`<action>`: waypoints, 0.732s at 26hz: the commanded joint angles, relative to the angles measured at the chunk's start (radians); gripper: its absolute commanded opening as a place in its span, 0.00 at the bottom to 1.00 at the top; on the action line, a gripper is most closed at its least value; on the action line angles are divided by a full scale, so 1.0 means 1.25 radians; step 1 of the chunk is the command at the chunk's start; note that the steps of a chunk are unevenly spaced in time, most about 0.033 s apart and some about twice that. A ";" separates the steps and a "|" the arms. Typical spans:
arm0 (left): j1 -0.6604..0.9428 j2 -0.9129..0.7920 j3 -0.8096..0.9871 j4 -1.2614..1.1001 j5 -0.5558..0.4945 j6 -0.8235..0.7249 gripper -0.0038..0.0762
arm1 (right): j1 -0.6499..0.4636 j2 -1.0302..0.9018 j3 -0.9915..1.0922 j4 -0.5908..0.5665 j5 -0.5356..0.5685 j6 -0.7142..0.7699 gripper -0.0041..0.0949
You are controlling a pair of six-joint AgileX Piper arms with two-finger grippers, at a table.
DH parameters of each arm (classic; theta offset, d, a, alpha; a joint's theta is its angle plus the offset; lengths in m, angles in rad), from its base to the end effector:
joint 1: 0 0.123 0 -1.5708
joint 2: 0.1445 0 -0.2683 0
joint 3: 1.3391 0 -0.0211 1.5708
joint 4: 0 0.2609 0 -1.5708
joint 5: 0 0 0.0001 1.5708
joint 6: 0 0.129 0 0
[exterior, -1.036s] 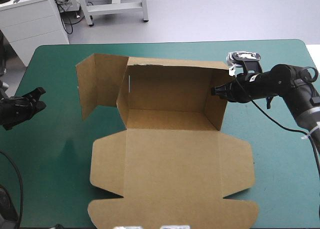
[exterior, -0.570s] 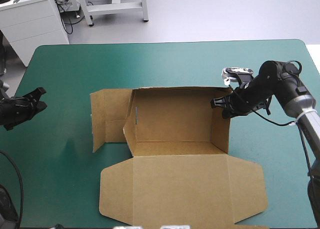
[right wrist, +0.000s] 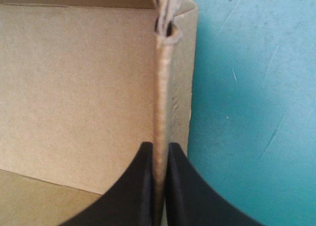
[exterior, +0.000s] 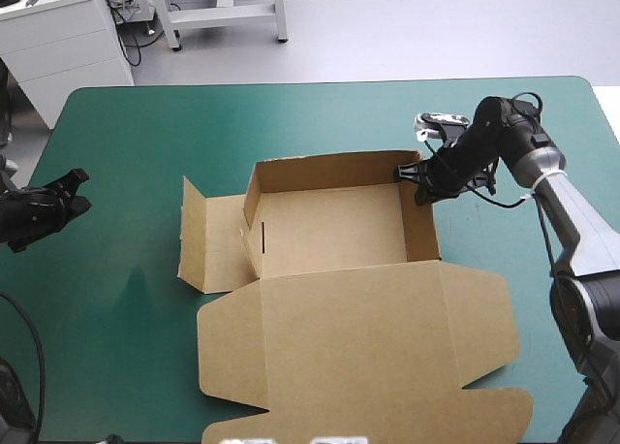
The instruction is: Fold the box
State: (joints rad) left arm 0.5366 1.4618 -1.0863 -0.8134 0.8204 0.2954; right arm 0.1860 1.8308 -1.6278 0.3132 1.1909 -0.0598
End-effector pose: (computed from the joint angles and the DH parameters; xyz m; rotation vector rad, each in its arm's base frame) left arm 0.3200 0.1105 0.2500 -0.7907 2.2583 -0.5990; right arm 0.3877 0.1105 0.2417 -0.2398 2.8529 0.4648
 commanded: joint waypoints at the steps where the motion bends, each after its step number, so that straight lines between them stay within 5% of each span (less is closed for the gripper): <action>1: -0.001 -0.030 -0.017 -0.039 -0.022 0.000 0.01 | -0.001 -0.005 -0.022 0.011 0.024 -0.013 0.03; 6: -0.001 -0.030 -0.017 -0.039 -0.031 0.000 0.01 | -0.001 0.005 -0.024 0.009 0.017 -0.014 0.03; 9: -0.001 -0.030 -0.017 -0.037 -0.033 0.000 0.01 | -0.001 0.005 -0.031 0.009 0.023 -0.027 0.13; 17: -0.001 -0.030 -0.017 -0.011 -0.045 0.000 0.01 | -0.001 0.005 -0.097 0.003 0.043 -0.013 0.74; 19: -0.001 -0.030 -0.017 -0.011 -0.047 0.000 0.01 | -0.001 0.005 -0.124 0.003 0.045 -0.001 0.81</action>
State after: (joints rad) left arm 0.5366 1.4618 -1.0863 -0.7908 0.7890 0.2954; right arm 0.1860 1.8916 -1.7176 0.3072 1.2264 -0.0707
